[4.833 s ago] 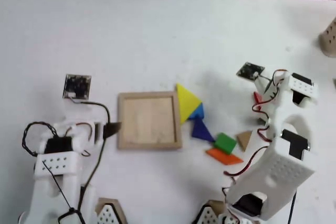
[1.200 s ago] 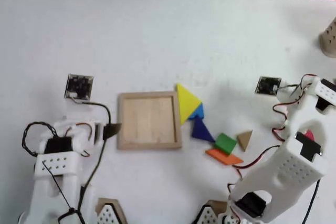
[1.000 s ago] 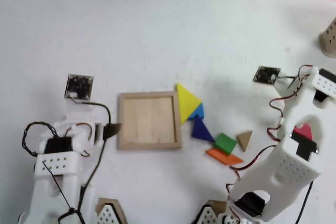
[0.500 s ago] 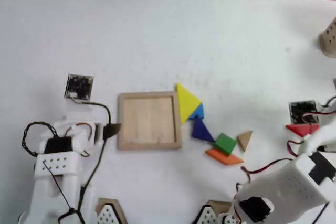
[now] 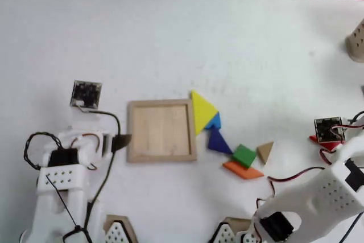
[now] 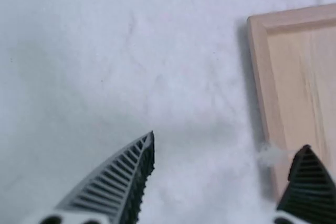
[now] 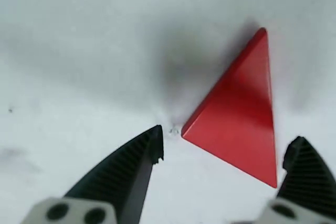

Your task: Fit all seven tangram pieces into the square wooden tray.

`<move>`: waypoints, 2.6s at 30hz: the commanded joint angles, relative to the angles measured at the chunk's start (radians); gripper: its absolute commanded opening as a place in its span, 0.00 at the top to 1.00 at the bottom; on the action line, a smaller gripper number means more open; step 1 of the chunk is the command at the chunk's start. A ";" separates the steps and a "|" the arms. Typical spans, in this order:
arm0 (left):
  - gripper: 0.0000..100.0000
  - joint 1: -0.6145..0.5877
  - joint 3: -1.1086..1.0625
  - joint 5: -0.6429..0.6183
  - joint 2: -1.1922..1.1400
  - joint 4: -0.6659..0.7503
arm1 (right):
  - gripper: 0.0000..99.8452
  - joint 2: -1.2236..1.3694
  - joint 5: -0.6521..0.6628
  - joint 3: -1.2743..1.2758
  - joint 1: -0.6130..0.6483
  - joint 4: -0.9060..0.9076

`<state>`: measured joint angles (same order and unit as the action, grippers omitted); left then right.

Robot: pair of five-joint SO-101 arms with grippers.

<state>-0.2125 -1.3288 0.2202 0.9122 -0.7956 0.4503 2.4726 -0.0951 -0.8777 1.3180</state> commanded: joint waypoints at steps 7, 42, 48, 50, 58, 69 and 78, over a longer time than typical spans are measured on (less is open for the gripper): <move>0.61 0.013 0.014 0.026 0.005 -0.003 | 0.60 0.059 0.025 -0.041 -0.008 -0.064; 0.61 0.013 0.014 0.028 0.005 0.000 | 0.65 0.148 0.058 -0.152 -0.010 0.005; 0.61 0.013 0.014 0.028 0.005 0.000 | 0.69 0.150 0.058 -0.150 -0.002 -0.018; 0.61 0.013 0.014 0.029 0.005 0.000 | 0.69 0.151 0.058 -0.146 -0.004 -0.031; 0.61 0.013 0.014 0.029 0.005 0.002 | 0.69 0.143 0.025 -0.147 0.007 0.047; 0.61 0.013 0.014 0.029 0.005 0.002 | 0.62 0.147 -0.003 -0.150 0.008 0.073; 0.61 0.013 0.014 0.029 0.005 0.002 | 0.70 0.151 -0.005 -0.146 0.024 0.070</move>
<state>-0.2125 -1.3288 0.2386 0.9122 -0.7956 0.6053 2.4788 -0.2148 -0.8761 1.3840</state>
